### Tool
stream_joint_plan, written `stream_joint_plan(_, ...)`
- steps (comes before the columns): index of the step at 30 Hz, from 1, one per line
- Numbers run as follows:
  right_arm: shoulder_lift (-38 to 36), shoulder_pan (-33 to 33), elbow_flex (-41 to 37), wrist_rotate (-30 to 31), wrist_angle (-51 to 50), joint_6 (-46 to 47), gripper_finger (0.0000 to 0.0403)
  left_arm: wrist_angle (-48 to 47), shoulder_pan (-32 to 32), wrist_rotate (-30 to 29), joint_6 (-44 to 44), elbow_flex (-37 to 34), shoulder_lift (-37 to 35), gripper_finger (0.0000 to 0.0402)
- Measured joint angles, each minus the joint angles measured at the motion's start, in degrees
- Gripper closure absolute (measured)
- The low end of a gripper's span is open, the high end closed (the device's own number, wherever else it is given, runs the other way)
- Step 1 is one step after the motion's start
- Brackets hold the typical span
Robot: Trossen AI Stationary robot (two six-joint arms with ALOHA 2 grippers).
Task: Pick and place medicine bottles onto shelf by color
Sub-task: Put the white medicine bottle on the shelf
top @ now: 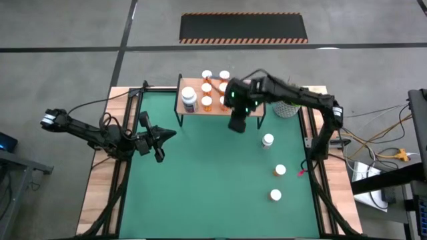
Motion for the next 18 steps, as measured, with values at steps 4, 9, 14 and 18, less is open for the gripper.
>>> stream_joint_plan(4, -1.77, 5.63, -3.87, 0.08, -0.04, 4.25, 0.0394, 0.01, -0.01, 0.00, -0.03, 0.00, -0.01, 0.0402)
stream_joint_plan(9, -4.99, 10.57, -11.66, 0.55, 0.73, 8.12, 0.0394, -0.05, -0.01, 0.01, -0.07, 0.00, 0.01, 0.0402)
stream_joint_plan(14, -10.37, 12.27, -22.66, 1.18, 5.94, 16.04, 0.0394, -0.22, -0.01, 0.01, -0.16, 0.00, 0.01, 0.0402)
stream_joint_plan(18, -15.71, 12.42, -31.06, 3.90, 6.95, 24.09, 0.0394, -0.27, 0.00, 0.01, -0.21, 0.00, 0.16, 0.0402)
